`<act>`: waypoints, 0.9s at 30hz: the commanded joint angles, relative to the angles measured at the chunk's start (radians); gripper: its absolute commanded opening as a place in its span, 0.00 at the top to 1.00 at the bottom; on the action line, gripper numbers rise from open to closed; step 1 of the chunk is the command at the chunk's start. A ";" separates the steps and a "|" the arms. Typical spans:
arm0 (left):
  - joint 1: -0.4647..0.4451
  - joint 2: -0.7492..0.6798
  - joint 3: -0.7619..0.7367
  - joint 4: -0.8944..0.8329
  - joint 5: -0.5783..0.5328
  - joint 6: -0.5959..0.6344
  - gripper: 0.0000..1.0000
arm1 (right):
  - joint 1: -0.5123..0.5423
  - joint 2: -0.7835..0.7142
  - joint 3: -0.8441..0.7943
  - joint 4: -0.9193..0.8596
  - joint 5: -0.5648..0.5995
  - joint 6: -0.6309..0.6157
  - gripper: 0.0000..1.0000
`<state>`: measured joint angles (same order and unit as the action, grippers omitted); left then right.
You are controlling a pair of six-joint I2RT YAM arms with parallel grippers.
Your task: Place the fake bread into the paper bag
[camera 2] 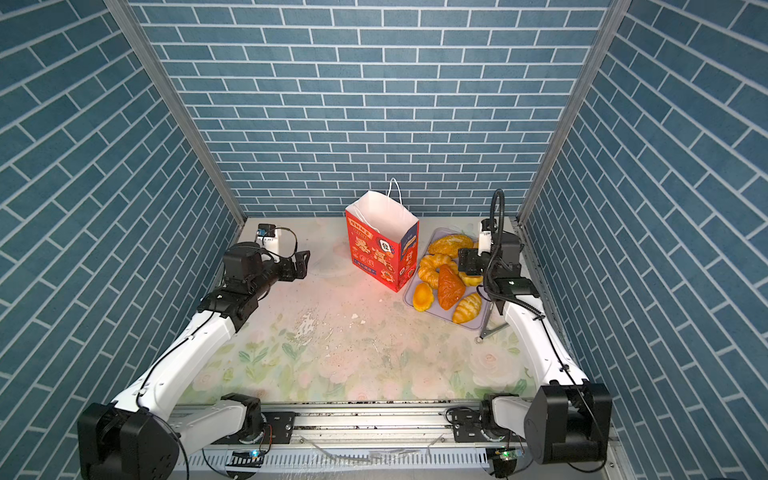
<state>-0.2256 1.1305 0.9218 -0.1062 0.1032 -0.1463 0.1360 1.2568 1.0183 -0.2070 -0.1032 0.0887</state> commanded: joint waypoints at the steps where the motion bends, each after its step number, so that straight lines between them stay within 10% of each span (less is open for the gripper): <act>1: -0.040 0.026 0.080 -0.080 0.032 -0.028 0.02 | 0.031 0.061 0.067 -0.118 -0.019 -0.006 0.16; 27: -0.171 0.176 0.453 -0.321 -0.061 0.029 0.01 | 0.140 0.793 0.824 -0.334 -0.027 -0.094 0.16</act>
<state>-0.3931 1.3148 1.3571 -0.3756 0.0746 -0.1223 0.2466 2.0354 1.8107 -0.4946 -0.0986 0.0425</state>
